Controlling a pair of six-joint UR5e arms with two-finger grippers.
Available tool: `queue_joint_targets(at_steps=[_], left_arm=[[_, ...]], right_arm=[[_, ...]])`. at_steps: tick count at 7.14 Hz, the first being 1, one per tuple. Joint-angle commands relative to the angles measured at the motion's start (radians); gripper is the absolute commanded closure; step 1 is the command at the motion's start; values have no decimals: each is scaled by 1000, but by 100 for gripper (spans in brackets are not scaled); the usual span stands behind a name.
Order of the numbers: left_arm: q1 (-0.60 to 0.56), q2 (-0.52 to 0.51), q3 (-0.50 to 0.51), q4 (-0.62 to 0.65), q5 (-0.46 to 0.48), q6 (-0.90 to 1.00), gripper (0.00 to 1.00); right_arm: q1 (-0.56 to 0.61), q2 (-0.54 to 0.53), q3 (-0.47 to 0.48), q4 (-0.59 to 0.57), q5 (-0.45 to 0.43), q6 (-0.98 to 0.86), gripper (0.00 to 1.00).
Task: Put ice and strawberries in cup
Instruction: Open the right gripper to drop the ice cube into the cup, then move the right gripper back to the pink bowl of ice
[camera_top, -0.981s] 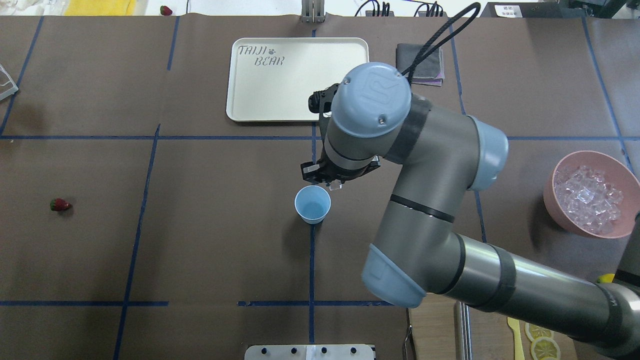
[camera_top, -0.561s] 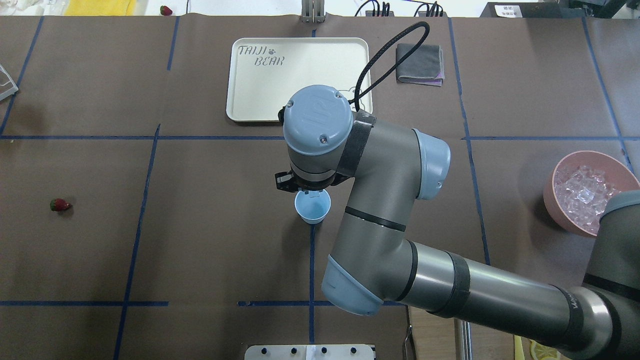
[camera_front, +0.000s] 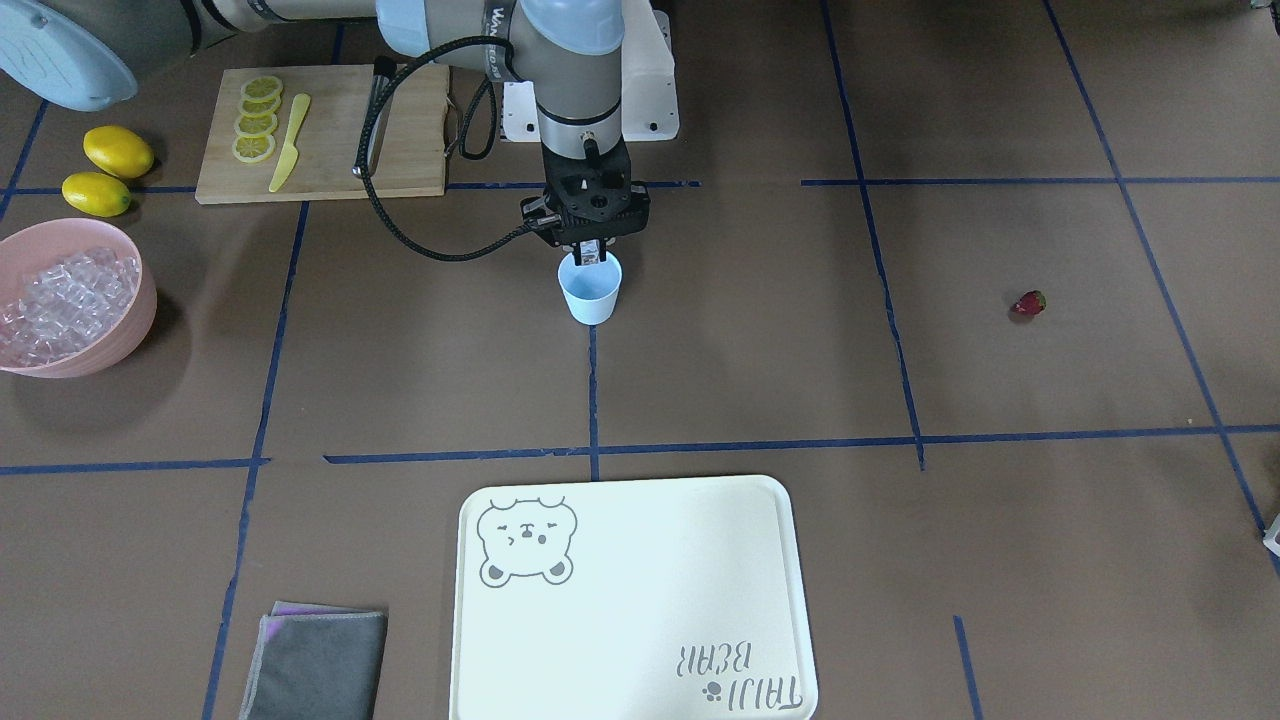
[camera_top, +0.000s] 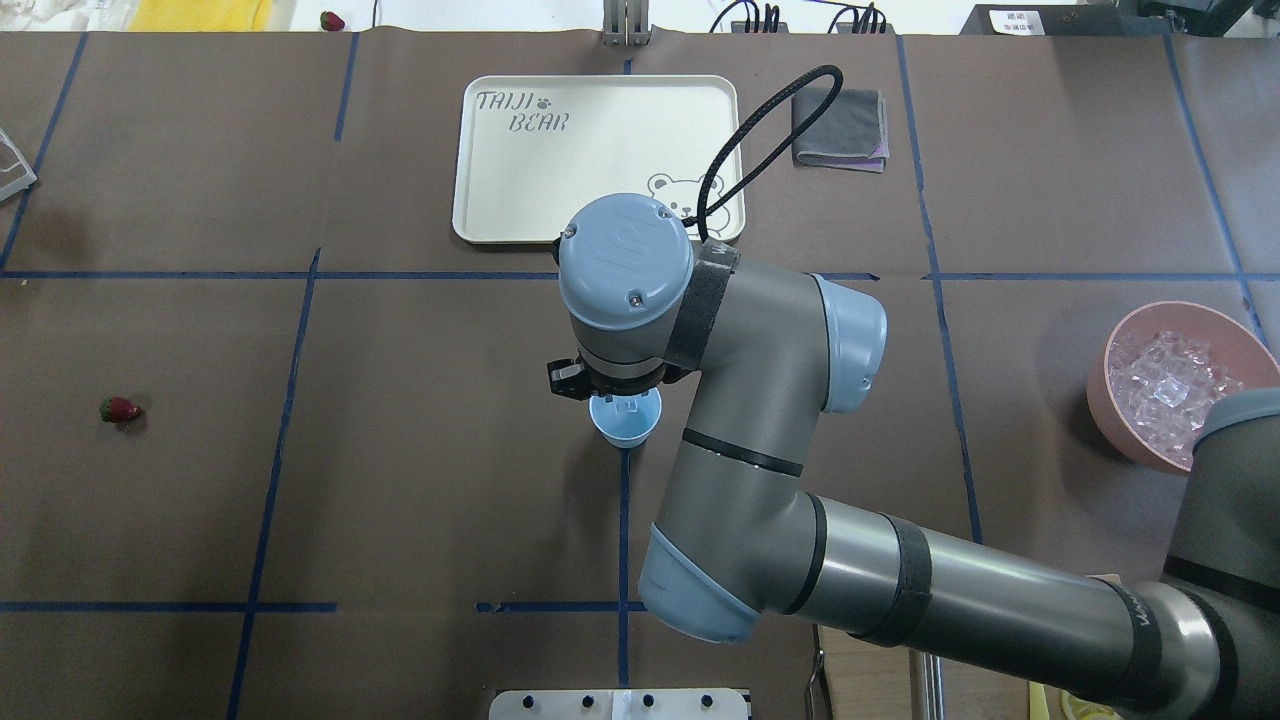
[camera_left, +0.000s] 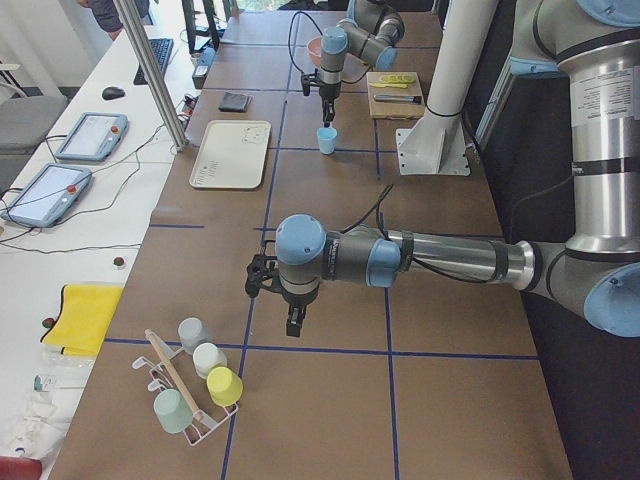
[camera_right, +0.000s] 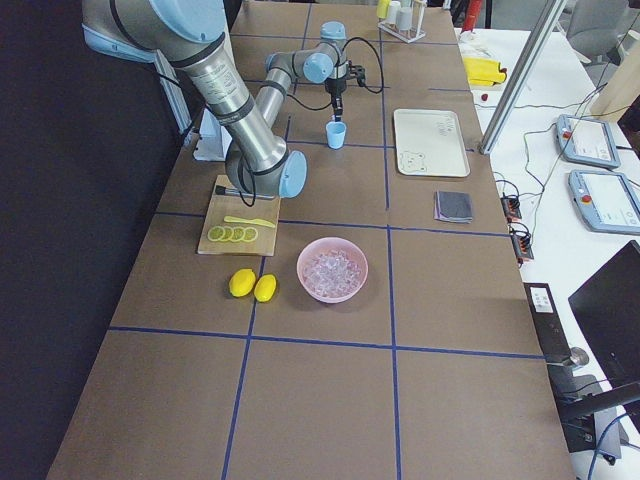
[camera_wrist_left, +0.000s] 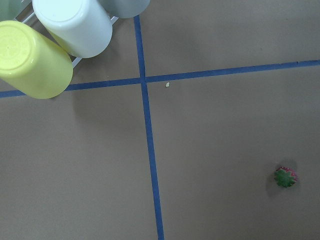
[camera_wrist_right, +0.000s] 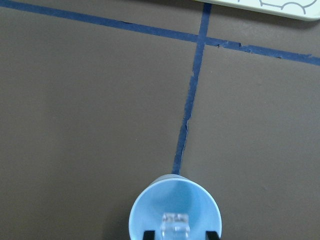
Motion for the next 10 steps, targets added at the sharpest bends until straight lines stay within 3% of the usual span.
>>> queue_joint_targets(at_steps=[1, 5, 6, 8, 10], left_arm=[[0, -1, 0, 0, 0, 0, 0], [2, -1, 0, 0, 0, 0, 0], [2, -1, 0, 0, 0, 0, 0], [2, -1, 0, -2, 0, 1, 0], [2, -1, 3, 0, 0, 2, 0]], right_arm=[[-1, 0, 4, -1, -1, 2, 1], [27, -21, 47, -4, 1, 3, 1], [91, -29, 52, -6, 10, 3, 1], [169, -230, 247, 5, 45, -109, 1], [276, -392, 355, 6, 140, -364, 1]])
